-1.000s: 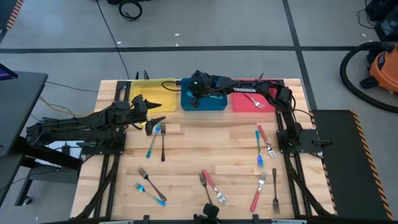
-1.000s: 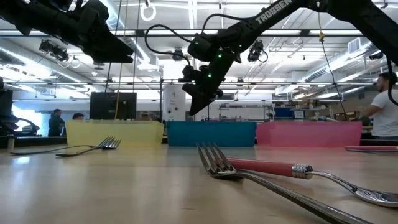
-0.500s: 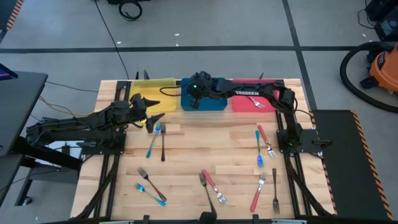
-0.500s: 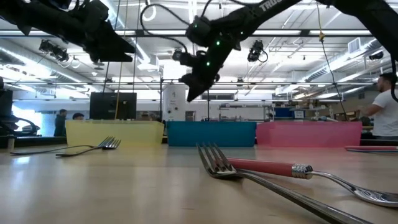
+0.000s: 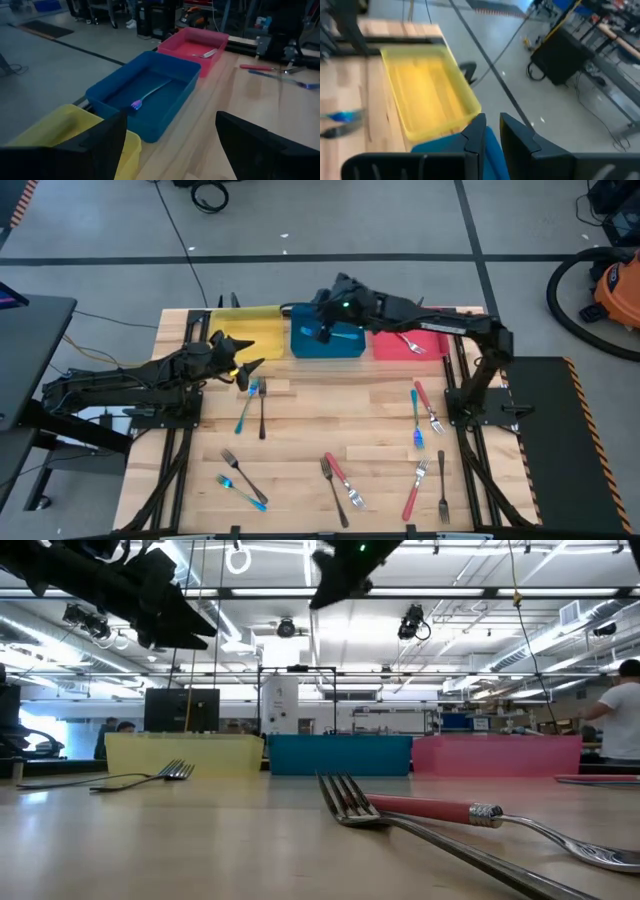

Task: Sort silverware by color (type)
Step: Put the top left blue fork into the blue bin

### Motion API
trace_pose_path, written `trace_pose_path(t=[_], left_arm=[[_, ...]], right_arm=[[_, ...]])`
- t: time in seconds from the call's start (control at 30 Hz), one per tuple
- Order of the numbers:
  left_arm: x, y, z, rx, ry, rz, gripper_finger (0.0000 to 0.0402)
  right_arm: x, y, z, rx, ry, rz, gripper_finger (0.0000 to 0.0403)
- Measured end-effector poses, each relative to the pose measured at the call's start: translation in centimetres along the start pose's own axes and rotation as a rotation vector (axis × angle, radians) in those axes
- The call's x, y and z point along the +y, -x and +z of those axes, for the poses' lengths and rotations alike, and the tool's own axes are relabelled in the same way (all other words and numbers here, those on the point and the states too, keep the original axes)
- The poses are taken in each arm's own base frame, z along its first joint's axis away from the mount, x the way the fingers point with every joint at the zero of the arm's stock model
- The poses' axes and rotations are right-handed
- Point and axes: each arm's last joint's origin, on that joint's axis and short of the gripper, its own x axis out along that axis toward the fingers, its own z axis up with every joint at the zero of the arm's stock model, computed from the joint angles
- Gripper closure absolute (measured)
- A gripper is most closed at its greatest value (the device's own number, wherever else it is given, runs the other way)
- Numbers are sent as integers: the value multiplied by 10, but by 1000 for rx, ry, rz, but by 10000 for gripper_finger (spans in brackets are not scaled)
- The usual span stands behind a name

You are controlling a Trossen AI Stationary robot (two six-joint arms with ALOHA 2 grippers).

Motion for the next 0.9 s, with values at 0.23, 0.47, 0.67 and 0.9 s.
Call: trace_pose_path(t=[0.23,0.47,0.67,0.9], left_arm=[[0,0,-1,5,26,1,95],[2,-1,3,24,189,-23,95],[14,1,9,114,401,-43,95],[35,4,9,230,496,10,95]], right_arm=[[-16,43,17,-117,-28,86,339],[-27,73,25,-192,-43,116,339],[-31,89,27,-222,-37,205,339],[-31,93,28,-247,-25,247,339]])
